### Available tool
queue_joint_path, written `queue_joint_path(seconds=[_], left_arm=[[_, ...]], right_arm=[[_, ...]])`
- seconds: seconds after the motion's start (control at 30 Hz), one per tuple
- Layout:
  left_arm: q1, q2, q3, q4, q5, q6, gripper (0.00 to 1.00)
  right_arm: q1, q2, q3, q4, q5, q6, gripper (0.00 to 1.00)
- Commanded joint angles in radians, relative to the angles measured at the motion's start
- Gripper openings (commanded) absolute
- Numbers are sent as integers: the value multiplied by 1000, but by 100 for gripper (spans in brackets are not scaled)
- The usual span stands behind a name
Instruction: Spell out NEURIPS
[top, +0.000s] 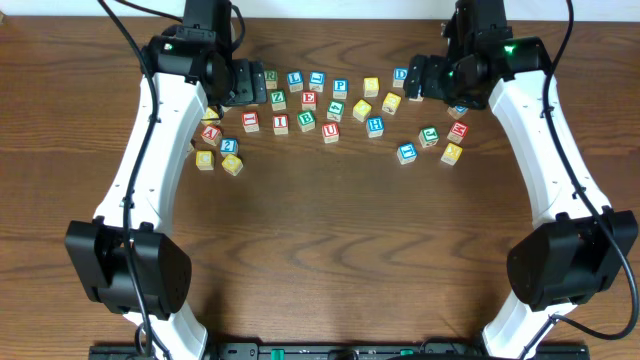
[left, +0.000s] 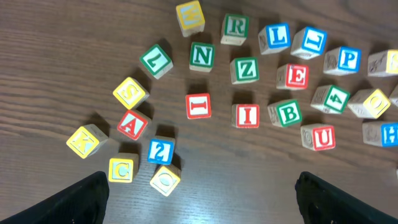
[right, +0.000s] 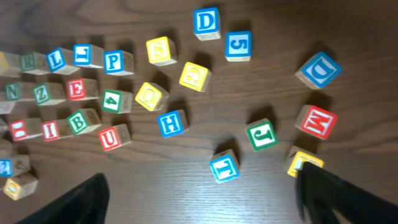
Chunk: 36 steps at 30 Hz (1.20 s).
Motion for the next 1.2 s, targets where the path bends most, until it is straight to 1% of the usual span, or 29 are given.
queue_joint_path(seconds=[0.0, 0.1, 0.17, 0.4, 0.77, 1.17], left_arm=[[1, -3, 16, -12, 13, 24, 95], [1, -3, 16, -13, 13, 24, 95], [1, -3, 16, -13, 13, 24, 95], [1, -3, 16, -20, 13, 24, 95], [0, -2, 16, -30, 21, 12, 95], [0, -1, 14, -29, 43, 4, 95]], right_arm=[[31, 4, 6, 10, -29, -46, 86], [56, 8, 6, 17, -28, -82, 82], [72, 16, 6, 24, -28, -105, 81], [109, 69, 6, 37, -13, -115, 85], [114, 117, 5, 40, -13, -115, 91], [114, 118, 5, 43, -13, -114, 92]])
